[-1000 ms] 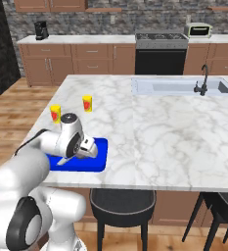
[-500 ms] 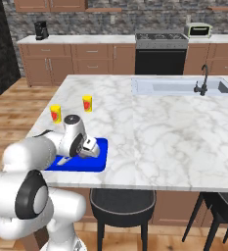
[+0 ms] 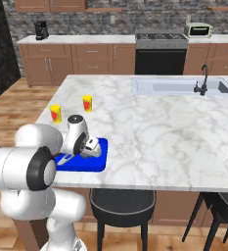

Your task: Gather the eggplant and potato from the fridge and place them on a tray on the dining counter. Then gather the fish and steak from the fridge and place them on the other tray.

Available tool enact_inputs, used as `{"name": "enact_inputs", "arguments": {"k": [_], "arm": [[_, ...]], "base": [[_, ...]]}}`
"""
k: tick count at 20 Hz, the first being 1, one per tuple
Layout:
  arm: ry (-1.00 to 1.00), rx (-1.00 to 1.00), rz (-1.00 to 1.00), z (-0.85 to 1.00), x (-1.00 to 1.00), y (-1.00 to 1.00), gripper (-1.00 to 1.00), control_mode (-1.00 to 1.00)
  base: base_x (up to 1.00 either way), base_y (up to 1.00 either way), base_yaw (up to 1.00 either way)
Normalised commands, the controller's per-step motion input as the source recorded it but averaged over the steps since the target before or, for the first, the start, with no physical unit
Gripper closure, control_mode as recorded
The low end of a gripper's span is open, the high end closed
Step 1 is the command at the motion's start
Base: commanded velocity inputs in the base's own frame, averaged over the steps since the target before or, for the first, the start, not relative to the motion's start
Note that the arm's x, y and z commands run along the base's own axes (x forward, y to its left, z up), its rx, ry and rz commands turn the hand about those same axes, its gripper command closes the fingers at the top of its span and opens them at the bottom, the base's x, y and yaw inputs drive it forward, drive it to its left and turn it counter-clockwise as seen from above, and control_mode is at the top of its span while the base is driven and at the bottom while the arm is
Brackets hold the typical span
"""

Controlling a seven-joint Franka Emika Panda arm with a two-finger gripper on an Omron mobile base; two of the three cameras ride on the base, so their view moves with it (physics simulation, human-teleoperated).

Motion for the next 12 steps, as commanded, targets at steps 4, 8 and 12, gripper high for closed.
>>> {"name": "enact_inputs", "arguments": {"k": [4,8,12], "arm": [[0.02,0.0,-0.02,-0.09,0.22,0.0,-1.0,-1.0],[0.01,0.0,-0.01,0.0,-0.04,0.0,-1.0,-1.0],[0.0,0.0,0.0,0.47,-0.31,-0.08,-1.0,-1.0]], "base": [[0.0,0.0,0.0],[0.0,0.0,0.0],[0.0,0.0,0.0]]}}
